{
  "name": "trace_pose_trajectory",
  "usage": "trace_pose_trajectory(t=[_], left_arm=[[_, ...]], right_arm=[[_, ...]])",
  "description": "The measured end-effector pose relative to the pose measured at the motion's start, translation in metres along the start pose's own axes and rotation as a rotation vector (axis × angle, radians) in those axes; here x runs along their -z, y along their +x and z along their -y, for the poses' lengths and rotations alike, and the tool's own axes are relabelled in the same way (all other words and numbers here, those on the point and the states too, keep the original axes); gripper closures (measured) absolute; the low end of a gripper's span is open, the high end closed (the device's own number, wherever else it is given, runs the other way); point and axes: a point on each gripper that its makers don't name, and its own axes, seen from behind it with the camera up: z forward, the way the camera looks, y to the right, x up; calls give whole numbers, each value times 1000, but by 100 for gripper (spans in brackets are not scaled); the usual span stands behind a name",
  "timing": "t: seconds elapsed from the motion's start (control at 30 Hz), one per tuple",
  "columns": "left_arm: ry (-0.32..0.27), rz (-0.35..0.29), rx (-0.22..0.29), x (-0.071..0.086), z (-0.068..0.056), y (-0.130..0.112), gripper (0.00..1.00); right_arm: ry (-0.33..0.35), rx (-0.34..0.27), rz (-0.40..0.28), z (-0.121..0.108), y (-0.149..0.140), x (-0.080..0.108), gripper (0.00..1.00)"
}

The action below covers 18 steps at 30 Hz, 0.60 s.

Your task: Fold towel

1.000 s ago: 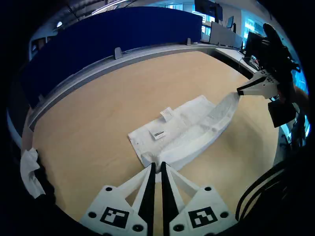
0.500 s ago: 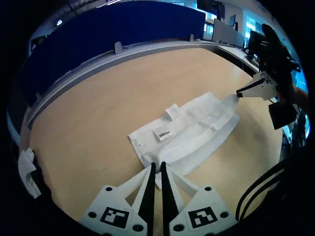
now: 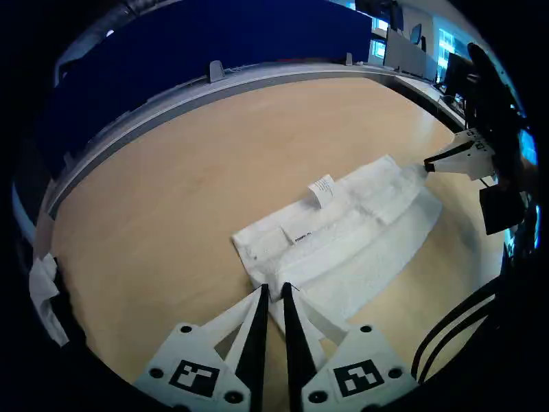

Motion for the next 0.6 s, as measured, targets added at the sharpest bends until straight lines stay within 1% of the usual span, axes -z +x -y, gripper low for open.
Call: trace_pose_trajectory(t=[0.1, 0.23, 0.33, 0.4, 0.5, 0.6], left_arm=[[7, -9, 4, -3, 3, 2, 83], [21, -15, -3, -6, 7, 5, 78], [32, -20, -12, -8, 10, 8, 76], [40, -24, -16, -9, 13, 9, 74], [49, -31, -15, -9, 16, 12, 72], [55, -39, -11, -9, 19, 15, 68]], right_arm=[[-10, -10, -1, -2, -1, -4, 94], [-26, -12, -1, -4, -2, -8, 92], [-40, -4, 1, -6, -2, -11, 86], [-49, 3, 2, -7, -2, -12, 81], [-60, 16, 1, -9, -1, -13, 74], [-70, 28, 3, -11, 0, -15, 70]])
